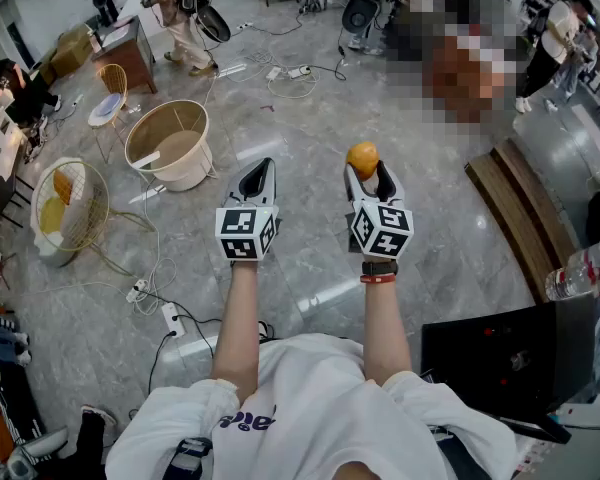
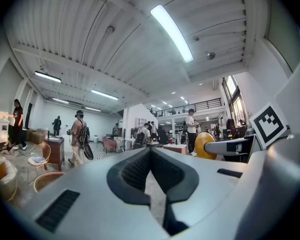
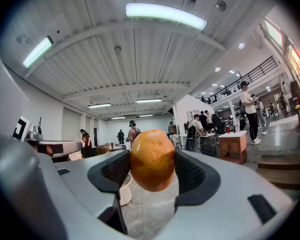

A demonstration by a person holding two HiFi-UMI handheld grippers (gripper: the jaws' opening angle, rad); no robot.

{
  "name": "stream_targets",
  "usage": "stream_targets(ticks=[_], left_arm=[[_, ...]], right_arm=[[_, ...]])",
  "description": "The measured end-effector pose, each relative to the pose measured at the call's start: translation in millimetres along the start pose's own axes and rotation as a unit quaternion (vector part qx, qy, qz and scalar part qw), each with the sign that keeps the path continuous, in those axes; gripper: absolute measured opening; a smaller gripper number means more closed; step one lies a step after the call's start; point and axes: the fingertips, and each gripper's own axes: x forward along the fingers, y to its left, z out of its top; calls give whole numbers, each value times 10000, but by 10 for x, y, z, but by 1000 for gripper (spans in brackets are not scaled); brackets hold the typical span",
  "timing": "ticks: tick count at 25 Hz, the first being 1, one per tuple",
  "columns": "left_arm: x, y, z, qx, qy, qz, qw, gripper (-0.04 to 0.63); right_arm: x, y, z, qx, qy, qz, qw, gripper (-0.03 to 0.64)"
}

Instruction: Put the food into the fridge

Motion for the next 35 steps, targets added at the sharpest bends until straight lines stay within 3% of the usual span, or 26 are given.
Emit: stream_targets(ticks=[7,13,22,27,35], left_arm=[[173,-507,29,-4,2,-126,9999,18],[384,-1143,-23,40,52,-514,9987,18],[718,-2035,62,94,74,-1559,9877,17],[891,-2499,61,124,44,-2329,9724,18],[946,-3421,-59,204,112,-3721,9279,18]], right_arm=[[-240,-430,104,42,-160,-80,9998,296],[-593,-1033,82,151,-187,-492,9985,296],[-1192,-1720,194,412,-357,-1418,9884,296],[-1522,-1994,172,432,-443,-2148,9747,296],[-2217,-2354,161,514,-633,-3345,9389,296]])
